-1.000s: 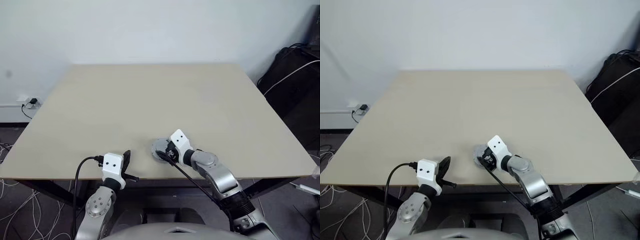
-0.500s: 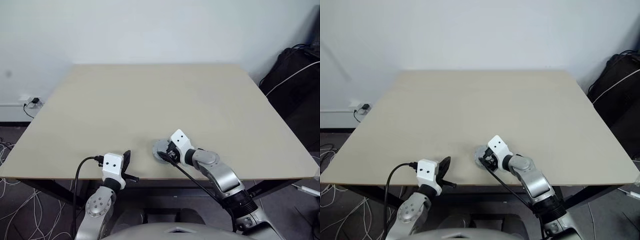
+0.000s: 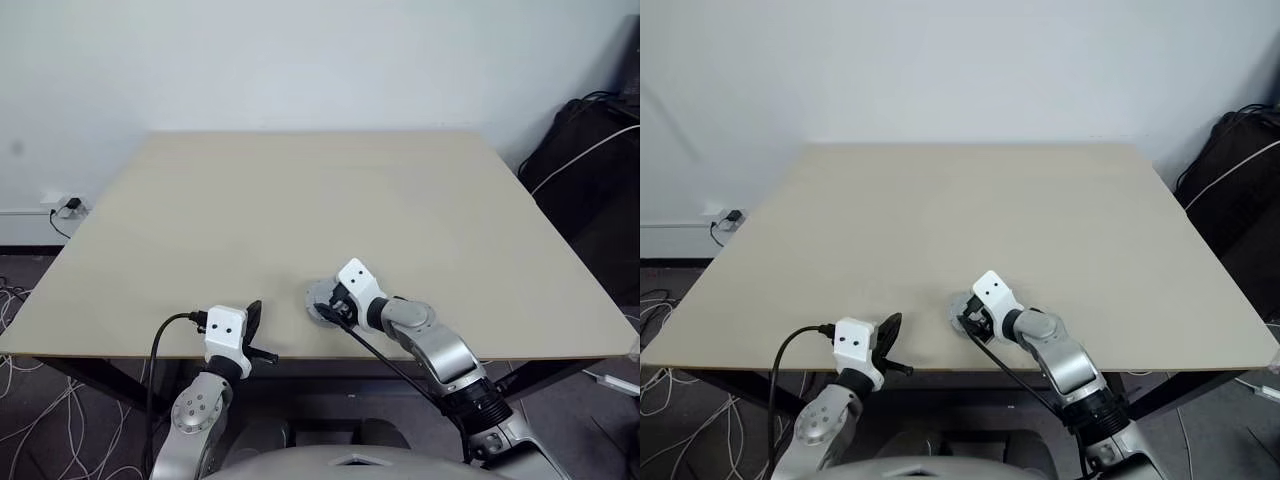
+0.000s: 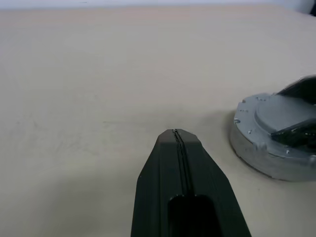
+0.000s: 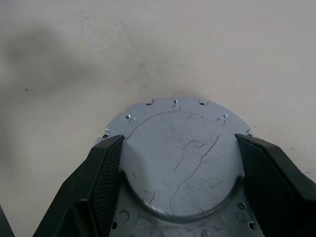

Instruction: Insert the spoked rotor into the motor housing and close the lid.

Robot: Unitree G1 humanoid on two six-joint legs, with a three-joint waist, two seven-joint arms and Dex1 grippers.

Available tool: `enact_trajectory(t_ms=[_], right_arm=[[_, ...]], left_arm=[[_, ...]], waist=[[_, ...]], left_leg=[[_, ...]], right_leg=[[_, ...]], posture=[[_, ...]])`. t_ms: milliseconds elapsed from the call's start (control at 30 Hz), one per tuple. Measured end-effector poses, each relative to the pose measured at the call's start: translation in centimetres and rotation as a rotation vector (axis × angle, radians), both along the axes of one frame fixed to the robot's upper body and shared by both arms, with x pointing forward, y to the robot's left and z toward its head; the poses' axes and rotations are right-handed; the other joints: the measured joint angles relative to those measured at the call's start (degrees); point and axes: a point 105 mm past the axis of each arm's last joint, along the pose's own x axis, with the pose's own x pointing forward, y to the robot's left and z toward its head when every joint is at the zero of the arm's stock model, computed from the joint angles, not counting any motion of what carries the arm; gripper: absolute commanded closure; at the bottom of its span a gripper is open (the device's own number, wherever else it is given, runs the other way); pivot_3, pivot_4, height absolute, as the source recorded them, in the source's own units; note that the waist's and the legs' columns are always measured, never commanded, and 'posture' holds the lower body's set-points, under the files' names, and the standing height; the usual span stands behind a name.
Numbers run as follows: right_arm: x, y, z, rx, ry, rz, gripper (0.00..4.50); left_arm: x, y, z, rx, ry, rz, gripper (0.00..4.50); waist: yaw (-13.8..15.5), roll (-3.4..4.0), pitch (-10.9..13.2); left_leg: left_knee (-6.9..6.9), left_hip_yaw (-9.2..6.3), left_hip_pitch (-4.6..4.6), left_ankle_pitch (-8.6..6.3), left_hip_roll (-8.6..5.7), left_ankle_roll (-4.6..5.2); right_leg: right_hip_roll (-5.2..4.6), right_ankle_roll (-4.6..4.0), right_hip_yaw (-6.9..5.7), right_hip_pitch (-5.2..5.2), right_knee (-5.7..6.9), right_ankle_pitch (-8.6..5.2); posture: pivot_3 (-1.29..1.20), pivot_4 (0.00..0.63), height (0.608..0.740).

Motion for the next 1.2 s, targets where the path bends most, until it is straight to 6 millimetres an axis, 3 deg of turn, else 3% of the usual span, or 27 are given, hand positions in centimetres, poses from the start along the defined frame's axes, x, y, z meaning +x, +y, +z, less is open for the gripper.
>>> enact_trajectory(t_ms=[133,233,467,733,1200], right_arm=[[-0.1,0.1,0.0,0.007,0.000,0.000,1.30],[-0.3,-0.1,-0.1,0.018,-0.007,0.016,1.30],[-0.4,-0.5,-0.2,0.086,0.048,-0.052,1.30],[-0.1,-0.5,-0.2,0.074,0.105,-0.088,1.30],[-0.6,-0.6,-0.6,0.014,-0.069,0.023,1.30]], left_arm=[[2.3,-1.0,2.0,-0.005,-0.067,-0.066,4.50],[2.9,-1.5,2.5,0.001,-0.080,-0.107,4.50],[2.0,-2.0,1.2,-0.001,-0.031,-0.144,4.50],[0.8,-1.6,0.0,-0.006,0.016,-0.124,4.50],[0.8,-1.3,0.0,-0.007,0.017,-0.115,4.50]], waist=[[-0.04,0.01,-0.13],[-0.10,0.03,-0.19],[0.04,-0.06,-0.28],[0.21,-0.05,-0.32],[0.22,-0.06,-0.31]], left_leg=[[0.00,0.00,0.01,0.03,-0.01,-0.01],[-0.05,0.00,0.01,0.14,-0.07,0.29],[-0.13,-0.02,0.00,0.01,-0.09,0.38],[-0.04,-0.02,0.01,-0.12,-0.09,0.11],[-0.06,-0.02,0.00,-0.12,-0.11,0.12]], right_leg=[[0.02,0.15,0.01,0.00,0.00,0.09],[0.01,0.10,0.04,-0.01,-0.04,0.08],[-0.01,-0.22,0.08,-0.02,-0.11,0.13],[-0.04,0.02,0.06,0.06,-0.10,-0.08],[-0.06,0.11,0.05,0.07,-0.13,-0.05]], posture=[[0.00,0.000,0.740],[0.00,0.000,0.740],[0.00,0.000,0.740],[0.00,0.000,0.740],[0.00,0.000,0.740]])
